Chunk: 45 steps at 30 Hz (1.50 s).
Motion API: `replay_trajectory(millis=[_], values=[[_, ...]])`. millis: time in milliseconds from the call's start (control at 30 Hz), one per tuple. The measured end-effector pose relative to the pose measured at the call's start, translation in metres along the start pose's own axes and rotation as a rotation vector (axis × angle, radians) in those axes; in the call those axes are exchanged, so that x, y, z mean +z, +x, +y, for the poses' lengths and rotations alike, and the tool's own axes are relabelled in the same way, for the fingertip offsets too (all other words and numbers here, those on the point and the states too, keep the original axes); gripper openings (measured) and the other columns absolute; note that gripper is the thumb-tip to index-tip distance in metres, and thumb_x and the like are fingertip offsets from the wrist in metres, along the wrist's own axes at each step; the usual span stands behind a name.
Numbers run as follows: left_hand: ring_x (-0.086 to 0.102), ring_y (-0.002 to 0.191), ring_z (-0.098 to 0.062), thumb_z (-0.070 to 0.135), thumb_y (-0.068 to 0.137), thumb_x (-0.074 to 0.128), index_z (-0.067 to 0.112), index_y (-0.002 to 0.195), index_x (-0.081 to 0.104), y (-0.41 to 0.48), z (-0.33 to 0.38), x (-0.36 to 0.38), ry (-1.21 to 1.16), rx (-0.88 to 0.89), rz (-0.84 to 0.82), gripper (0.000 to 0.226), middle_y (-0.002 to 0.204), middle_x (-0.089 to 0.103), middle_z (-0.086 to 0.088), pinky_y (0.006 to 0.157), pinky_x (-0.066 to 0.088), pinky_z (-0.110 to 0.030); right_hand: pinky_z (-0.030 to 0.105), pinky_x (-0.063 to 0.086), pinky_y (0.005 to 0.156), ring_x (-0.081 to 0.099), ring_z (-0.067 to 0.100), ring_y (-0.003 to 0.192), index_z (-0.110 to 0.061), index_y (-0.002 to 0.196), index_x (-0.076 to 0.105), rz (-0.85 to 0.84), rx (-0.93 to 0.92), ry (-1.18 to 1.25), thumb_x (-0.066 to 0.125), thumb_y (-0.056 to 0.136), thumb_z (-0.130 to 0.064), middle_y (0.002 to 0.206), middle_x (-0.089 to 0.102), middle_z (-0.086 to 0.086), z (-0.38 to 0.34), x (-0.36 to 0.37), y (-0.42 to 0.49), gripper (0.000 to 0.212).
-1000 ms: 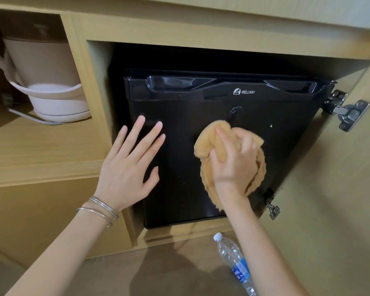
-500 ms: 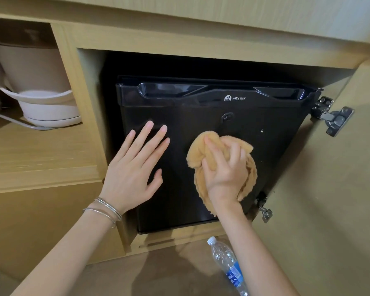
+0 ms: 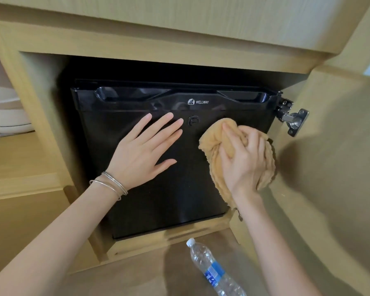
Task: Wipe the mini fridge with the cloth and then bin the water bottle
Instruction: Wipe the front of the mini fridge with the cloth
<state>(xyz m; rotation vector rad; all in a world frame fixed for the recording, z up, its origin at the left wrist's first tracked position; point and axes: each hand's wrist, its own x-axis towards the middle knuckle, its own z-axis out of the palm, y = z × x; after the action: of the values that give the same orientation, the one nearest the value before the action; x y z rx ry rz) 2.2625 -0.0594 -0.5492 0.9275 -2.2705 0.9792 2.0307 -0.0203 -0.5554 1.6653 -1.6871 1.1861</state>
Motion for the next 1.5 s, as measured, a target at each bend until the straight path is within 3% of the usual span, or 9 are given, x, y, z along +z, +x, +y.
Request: replay_trajectory(millis=[133, 333, 467, 667, 933, 1133, 1267, 1367, 1500], values=[[0.022, 0.146, -0.024, 0.043, 0.093, 0.046, 0.011, 0.145, 0.044, -0.002, -0.001, 0.009, 0.038, 0.001, 0.039, 0.061, 0.156, 0.032, -0.005, 0.12, 0.015, -0.046, 0.017, 0.026, 0.085, 0.047, 0.024, 0.102, -0.024, 0.119, 0.064, 0.032, 0.03, 0.022, 0.05, 0.086, -0.029, 0.115, 0.057, 0.008, 0.0, 0.02, -0.013, 0.036], [0.022, 0.146, -0.025, 0.039, 0.093, 0.05, 0.012, 0.145, 0.043, -0.003, 0.001, 0.01, 0.056, 0.01, 0.073, 0.059, 0.156, 0.033, -0.006, 0.12, 0.012, -0.045, 0.036, 0.048, 0.078, 0.05, 0.025, 0.101, -0.028, 0.12, 0.063, -0.169, -0.058, 0.004, 0.071, 0.078, -0.02, 0.118, 0.056, 0.005, 0.022, 0.028, -0.054, 0.043], [0.023, 0.146, -0.027, 0.033, 0.093, 0.053, 0.01, 0.145, 0.043, 0.006, 0.002, 0.001, 0.059, -0.003, 0.141, 0.057, 0.155, 0.033, -0.008, 0.12, 0.014, -0.047, 0.033, 0.044, 0.081, 0.047, 0.025, 0.103, -0.026, 0.122, 0.061, -0.032, -0.057, 0.022, 0.059, 0.084, -0.025, 0.12, 0.055, 0.007, 0.023, 0.008, -0.028, 0.039], [0.026, 0.145, -0.027, 0.039, 0.094, 0.053, 0.01, 0.15, 0.033, 0.045, -0.01, -0.002, 0.145, -0.069, 0.226, 0.066, 0.156, 0.032, -0.009, 0.119, 0.017, -0.047, 0.027, 0.04, 0.078, 0.042, 0.022, 0.105, -0.025, 0.122, 0.062, 0.075, 0.037, 0.048, 0.047, 0.087, -0.03, 0.12, 0.056, 0.009, 0.016, 0.024, -0.005, 0.038], [0.042, 0.136, -0.027, 0.043, 0.093, 0.055, 0.011, 0.147, 0.039, 0.048, -0.015, 0.003, 0.162, -0.062, 0.292, 0.065, 0.153, 0.04, -0.006, 0.109, 0.03, -0.04, 0.035, 0.049, 0.076, 0.049, 0.026, 0.099, -0.026, 0.12, 0.062, -0.032, -0.071, -0.004, 0.069, 0.079, -0.021, 0.119, 0.058, 0.009, 0.043, 0.032, -0.038, 0.042], [0.041, 0.135, -0.024, 0.042, 0.091, 0.057, 0.012, 0.145, 0.043, 0.049, -0.012, 0.003, 0.142, -0.085, 0.296, 0.063, 0.151, 0.042, -0.005, 0.105, 0.031, -0.04, 0.027, 0.043, 0.081, 0.045, 0.024, 0.105, -0.024, 0.123, 0.061, 0.089, 0.021, 0.06, 0.063, 0.085, -0.022, 0.121, 0.055, 0.01, 0.028, 0.028, -0.005, 0.038], [0.042, 0.135, -0.025, 0.042, 0.09, 0.059, 0.012, 0.145, 0.042, 0.048, -0.012, 0.001, 0.148, -0.076, 0.286, 0.064, 0.151, 0.043, -0.005, 0.104, 0.032, -0.04, 0.033, 0.05, 0.073, 0.048, 0.026, 0.099, -0.025, 0.12, 0.062, 0.011, -0.03, 0.039, 0.066, 0.082, -0.022, 0.119, 0.057, 0.01, 0.038, 0.044, -0.045, 0.038], [0.041, 0.136, -0.026, 0.041, 0.091, 0.059, 0.011, 0.145, 0.041, 0.048, -0.011, 0.0, 0.145, -0.078, 0.274, 0.065, 0.152, 0.042, -0.006, 0.106, 0.031, -0.041, 0.035, 0.051, 0.071, 0.052, 0.027, 0.096, -0.026, 0.118, 0.064, -0.076, -0.065, 0.011, 0.075, 0.076, -0.017, 0.118, 0.058, 0.008, 0.048, 0.037, -0.055, 0.045], [0.031, 0.143, -0.026, 0.035, 0.093, 0.056, 0.008, 0.146, 0.039, 0.048, -0.01, -0.002, 0.143, -0.073, 0.257, 0.063, 0.154, 0.037, -0.007, 0.118, 0.019, -0.046, 0.034, 0.05, 0.076, 0.049, 0.027, 0.102, -0.025, 0.122, 0.061, 0.015, 0.012, 0.052, 0.071, 0.08, -0.018, 0.123, 0.054, 0.009, 0.045, 0.019, -0.015, 0.044]])
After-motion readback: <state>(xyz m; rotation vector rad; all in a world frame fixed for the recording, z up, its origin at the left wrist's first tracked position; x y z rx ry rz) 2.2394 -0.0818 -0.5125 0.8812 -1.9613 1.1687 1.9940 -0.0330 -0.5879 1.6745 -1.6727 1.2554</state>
